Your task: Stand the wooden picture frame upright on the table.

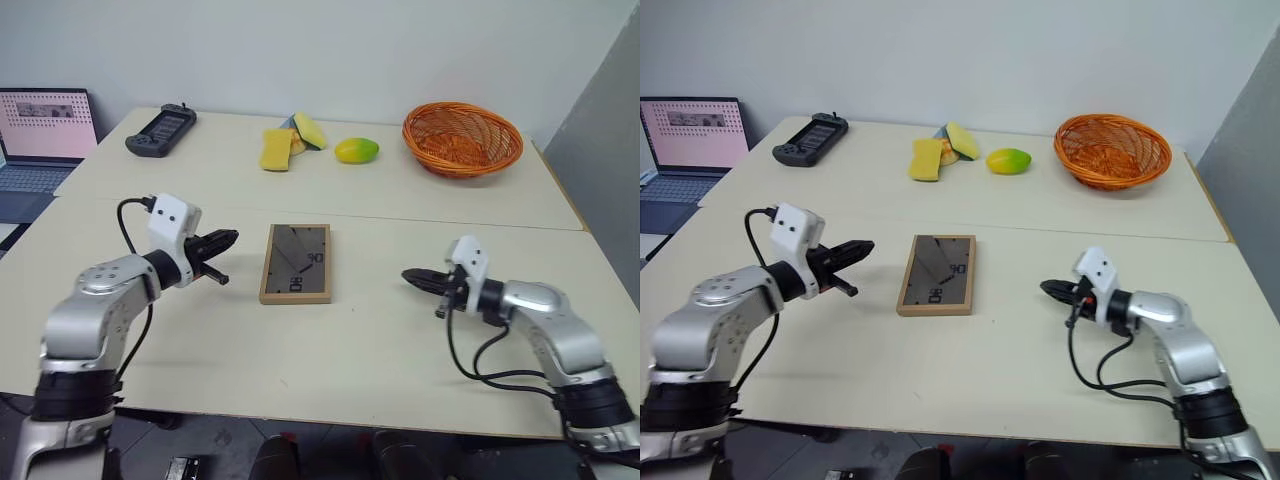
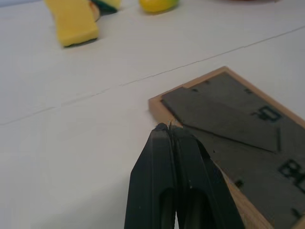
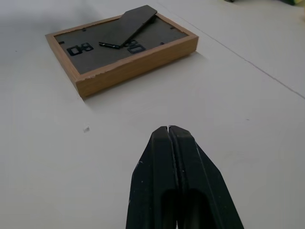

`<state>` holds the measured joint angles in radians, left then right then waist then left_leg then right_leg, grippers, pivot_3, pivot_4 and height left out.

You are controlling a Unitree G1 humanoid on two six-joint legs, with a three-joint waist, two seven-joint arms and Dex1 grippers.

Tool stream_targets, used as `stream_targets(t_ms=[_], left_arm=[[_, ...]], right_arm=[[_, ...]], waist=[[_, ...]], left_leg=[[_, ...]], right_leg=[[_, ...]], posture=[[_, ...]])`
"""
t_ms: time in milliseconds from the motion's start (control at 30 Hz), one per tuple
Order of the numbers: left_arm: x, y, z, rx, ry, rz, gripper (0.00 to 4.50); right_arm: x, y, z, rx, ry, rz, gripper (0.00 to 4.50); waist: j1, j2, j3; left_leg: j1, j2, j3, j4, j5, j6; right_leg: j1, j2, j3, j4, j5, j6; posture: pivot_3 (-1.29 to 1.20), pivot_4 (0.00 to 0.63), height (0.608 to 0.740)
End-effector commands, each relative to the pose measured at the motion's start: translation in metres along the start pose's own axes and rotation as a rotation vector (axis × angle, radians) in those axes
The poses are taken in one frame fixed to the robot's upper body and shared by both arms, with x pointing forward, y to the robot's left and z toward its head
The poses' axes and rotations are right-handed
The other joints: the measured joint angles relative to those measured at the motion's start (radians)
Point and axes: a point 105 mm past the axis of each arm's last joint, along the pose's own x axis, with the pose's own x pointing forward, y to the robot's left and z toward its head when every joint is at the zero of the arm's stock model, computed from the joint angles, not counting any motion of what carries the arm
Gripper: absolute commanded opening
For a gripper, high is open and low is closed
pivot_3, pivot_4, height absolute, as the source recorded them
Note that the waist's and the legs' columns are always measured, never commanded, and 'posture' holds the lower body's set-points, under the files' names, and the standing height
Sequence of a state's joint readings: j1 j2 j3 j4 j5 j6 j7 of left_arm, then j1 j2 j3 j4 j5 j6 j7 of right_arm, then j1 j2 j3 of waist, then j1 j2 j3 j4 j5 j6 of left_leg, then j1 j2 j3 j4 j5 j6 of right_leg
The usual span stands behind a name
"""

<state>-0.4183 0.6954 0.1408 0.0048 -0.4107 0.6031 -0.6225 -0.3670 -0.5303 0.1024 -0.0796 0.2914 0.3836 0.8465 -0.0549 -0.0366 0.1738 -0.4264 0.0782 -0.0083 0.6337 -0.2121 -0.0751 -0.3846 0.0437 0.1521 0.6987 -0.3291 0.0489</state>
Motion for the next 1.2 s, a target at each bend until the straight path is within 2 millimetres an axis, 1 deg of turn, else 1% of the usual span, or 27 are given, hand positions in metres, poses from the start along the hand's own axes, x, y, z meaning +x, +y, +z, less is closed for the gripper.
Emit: stream_targets(t_ms=[33,67,133,367,467,633,700,833,1000,1100,1200], left_arm=[[0.015,-0.003,0.011,0.034,-0.054,-0.018,0.06],[0.024,-0.007,0.009,0.036,-0.054,-0.039,0.06],[0.035,-0.013,0.007,0.038,-0.048,-0.067,0.06],[0.056,-0.02,-0.006,0.036,-0.027,-0.112,0.06],[0.057,-0.018,-0.011,0.027,-0.02,-0.098,0.06],[0.05,-0.002,-0.011,-0.019,-0.028,-0.035,0.06],[0.049,-0.001,-0.014,-0.041,-0.022,-0.036,0.06],[0.055,-0.004,-0.016,-0.048,-0.02,-0.015,0.06],[0.062,-0.025,-0.019,-0.066,-0.015,-0.079,0.06],[0.075,-0.049,-0.027,-0.098,0.004,-0.137,0.06],[0.082,-0.067,-0.027,-0.095,-0.001,-0.188,0.06]], right_arm=[[0.007,-0.005,0.014,-0.052,-0.045,-0.026,0.02],[0.011,-0.005,0.015,-0.055,-0.051,-0.03,0.02],[0.017,-0.006,0.016,-0.059,-0.058,-0.04,0.02],[0.036,-0.013,0.023,-0.034,-0.102,-0.107,0.02],[0.044,-0.014,0.024,-0.019,-0.111,-0.129,0.02],[0.05,-0.007,0.023,-0.016,-0.112,-0.123,0.02],[0.052,-0.007,0.023,-0.011,-0.116,-0.126,0.02],[0.055,-0.005,0.023,-0.017,-0.113,-0.122,0.02],[0.058,-0.003,0.023,-0.024,-0.109,-0.11,0.02],[0.059,-0.001,0.024,-0.024,-0.114,-0.107,0.02],[0.06,0.003,0.024,-0.026,-0.11,-0.096,0.02]], waist=[[0.002,0.0,0.0],[0.004,0.0,0.0],[0.007,0.0,0.0],[0.003,0.0,0.0],[0.003,0.0,0.0],[0.003,0.0,0.0],[0.002,0.0,0.0],[0.001,0.0,0.0],[0.001,0.0,0.0],[0.003,0.0,0.0],[0.014,0.001,0.0]], left_leg=[[-0.001,0.0,0.0,0.0,0.0,0.0],[-0.001,0.0,-0.001,0.0,0.0,0.0],[-0.001,0.0,-0.001,0.0,0.0,0.0],[-0.001,0.0,-0.002,0.001,0.0,0.0],[-0.001,0.0,-0.002,0.001,0.0,0.0],[-0.001,0.0,-0.003,0.002,0.0,0.0],[-0.001,0.0,-0.003,0.002,0.0,0.0],[-0.001,0.0,-0.004,0.003,0.0,0.0],[-0.002,0.0,-0.005,0.006,0.0,0.0],[-0.002,-0.001,-0.005,0.007,0.0,0.0],[-0.002,-0.003,-0.006,0.008,0.0,0.0]], right_leg=[[0.0,0.0,0.0,0.0,0.0,0.0],[0.0,0.0,0.0,0.0,0.0,0.0],[0.0,0.0,-0.001,0.0,0.0,0.0],[-0.001,0.0,-0.002,0.002,0.0,-0.001],[-0.001,0.0,-0.002,0.003,0.0,-0.001],[-0.001,0.0,-0.002,0.005,0.0,0.0],[-0.001,0.0,-0.003,0.005,0.0,-0.001],[-0.002,0.0,-0.004,0.007,0.0,-0.001],[-0.002,0.0,-0.005,0.01,0.0,-0.001],[-0.002,0.0,-0.005,0.011,0.0,-0.001],[-0.001,-0.001,-0.005,0.012,0.0,-0.001]], posture=[[0.0,0.15,0.74],[0.0,0.15,0.74],[0.0,0.15,0.74],[0.0,0.15,0.74],[0.0,0.15,0.74],[0.0,0.15,0.74],[0.0,0.15,0.74],[0.0,0.15,0.74],[0.0,0.15,0.74],[0.0,0.15,0.74],[0.0,0.15,0.74]])
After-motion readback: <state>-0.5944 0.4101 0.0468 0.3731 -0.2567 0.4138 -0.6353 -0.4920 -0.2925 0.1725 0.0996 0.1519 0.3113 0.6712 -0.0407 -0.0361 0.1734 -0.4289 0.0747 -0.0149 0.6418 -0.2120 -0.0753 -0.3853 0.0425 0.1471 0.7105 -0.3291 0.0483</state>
